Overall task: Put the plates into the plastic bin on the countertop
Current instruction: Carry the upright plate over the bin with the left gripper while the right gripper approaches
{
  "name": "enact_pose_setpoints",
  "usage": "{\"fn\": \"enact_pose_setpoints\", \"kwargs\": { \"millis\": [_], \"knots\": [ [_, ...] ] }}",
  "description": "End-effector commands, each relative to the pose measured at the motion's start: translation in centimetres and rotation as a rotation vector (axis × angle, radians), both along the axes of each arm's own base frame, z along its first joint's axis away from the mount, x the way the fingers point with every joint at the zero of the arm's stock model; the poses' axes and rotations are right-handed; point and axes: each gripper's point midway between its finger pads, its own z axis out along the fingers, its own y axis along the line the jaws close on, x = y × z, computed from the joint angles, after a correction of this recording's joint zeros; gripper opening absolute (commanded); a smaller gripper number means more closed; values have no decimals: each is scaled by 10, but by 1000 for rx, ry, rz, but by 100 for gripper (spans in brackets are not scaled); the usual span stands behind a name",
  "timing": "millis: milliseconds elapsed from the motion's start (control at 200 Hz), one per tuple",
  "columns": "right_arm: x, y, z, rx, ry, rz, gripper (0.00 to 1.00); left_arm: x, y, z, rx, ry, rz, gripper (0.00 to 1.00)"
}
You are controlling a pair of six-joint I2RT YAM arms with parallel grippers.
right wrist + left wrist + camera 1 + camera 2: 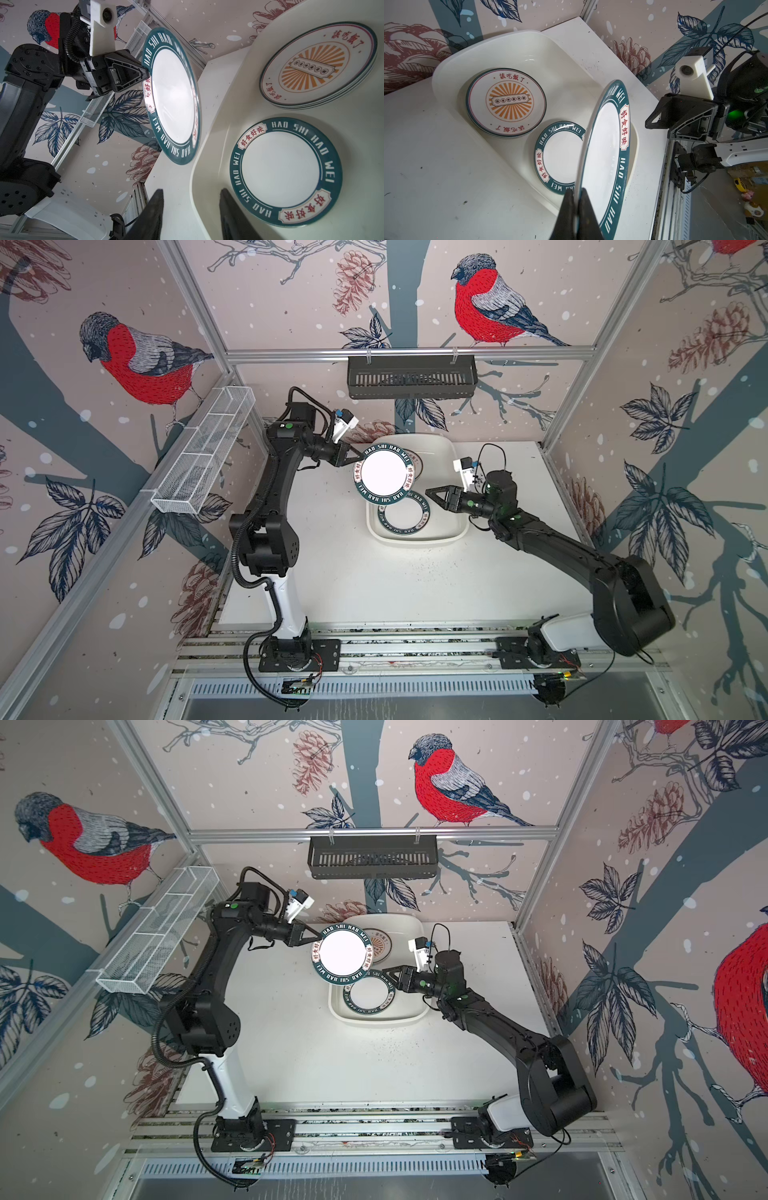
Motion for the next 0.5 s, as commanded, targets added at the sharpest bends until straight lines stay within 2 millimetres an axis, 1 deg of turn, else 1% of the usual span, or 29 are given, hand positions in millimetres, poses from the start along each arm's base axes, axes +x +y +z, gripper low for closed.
{"fn": "enact_pose_setpoints", "kwargs": {
  "millis": [0, 240, 375, 495],
  "knots": [
    [9, 1, 14, 35, -53, -40, 46, -1, -17, 15, -57, -29, -26, 0],
    [13, 1, 13, 21, -63, -64, 46, -7, -39, 22, -100, -24, -59, 0],
    [17, 0, 12, 6, -63, -80, 45, -11, -46, 28, -129, -33, -65, 0],
    [18, -1, 13, 9, -68, -88, 45, -14, -49, 33, -146, -37, -68, 0]
  ]
}}
